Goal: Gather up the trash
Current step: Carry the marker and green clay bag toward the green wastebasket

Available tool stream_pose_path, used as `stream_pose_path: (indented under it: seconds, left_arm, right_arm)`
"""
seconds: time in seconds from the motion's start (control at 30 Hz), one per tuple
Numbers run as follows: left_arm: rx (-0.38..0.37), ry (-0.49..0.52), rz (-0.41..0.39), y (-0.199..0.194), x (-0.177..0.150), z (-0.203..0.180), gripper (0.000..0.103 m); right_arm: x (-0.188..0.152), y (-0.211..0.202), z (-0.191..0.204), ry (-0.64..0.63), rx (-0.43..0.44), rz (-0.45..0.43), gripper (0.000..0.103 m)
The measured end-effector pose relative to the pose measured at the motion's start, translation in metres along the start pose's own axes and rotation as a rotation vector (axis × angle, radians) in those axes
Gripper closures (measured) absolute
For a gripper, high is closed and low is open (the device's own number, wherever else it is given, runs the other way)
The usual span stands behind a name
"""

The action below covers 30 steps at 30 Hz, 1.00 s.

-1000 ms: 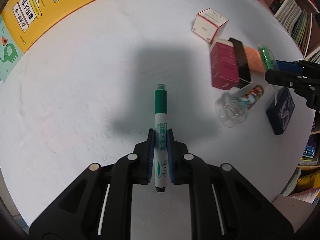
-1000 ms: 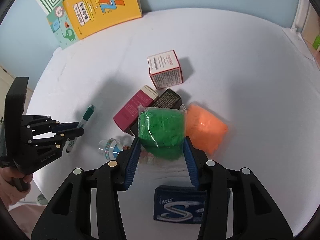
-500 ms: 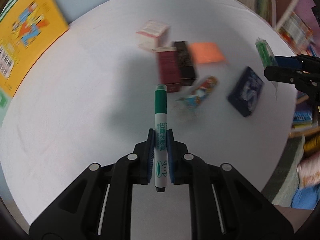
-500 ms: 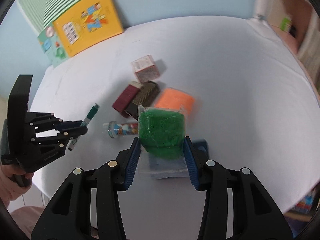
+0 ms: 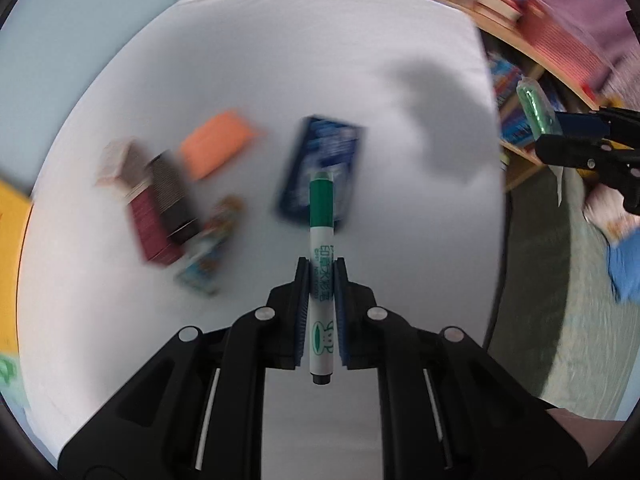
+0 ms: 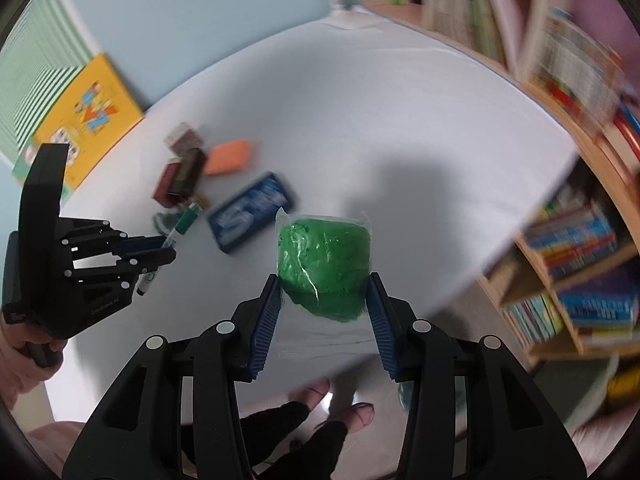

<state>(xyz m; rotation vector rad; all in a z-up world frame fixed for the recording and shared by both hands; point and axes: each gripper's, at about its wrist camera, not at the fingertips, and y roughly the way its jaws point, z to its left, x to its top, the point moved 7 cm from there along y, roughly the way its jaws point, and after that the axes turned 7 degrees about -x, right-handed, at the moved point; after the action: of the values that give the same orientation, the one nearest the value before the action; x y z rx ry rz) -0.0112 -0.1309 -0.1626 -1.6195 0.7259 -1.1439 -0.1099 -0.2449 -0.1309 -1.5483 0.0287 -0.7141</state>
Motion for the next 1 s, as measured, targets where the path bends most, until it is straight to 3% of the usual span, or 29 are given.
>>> stream_pose_path:
  seconds: [0.27, 0.5, 1.0]
  left_arm:
    - [-0.075, 0.228, 0.019, 0.023, 0.024, -0.095, 0.092]
    - [-0.126, 0.381, 0.041, 0.03, 0.02, -0.179, 0.092]
    - [-0.168, 0.601, 0.121, 0.065, 0.0, -0.288, 0.092]
  right_arm:
    - [-0.07, -0.036, -0.074, 0.199, -0.1, -0.013, 0.058]
    - [-0.134, -0.065, -0.122, 0.337, -0.161, -0.016, 0.058]
    - [-0.225, -0.083, -0.181, 0.54, -0.208, 0.006, 0.058]
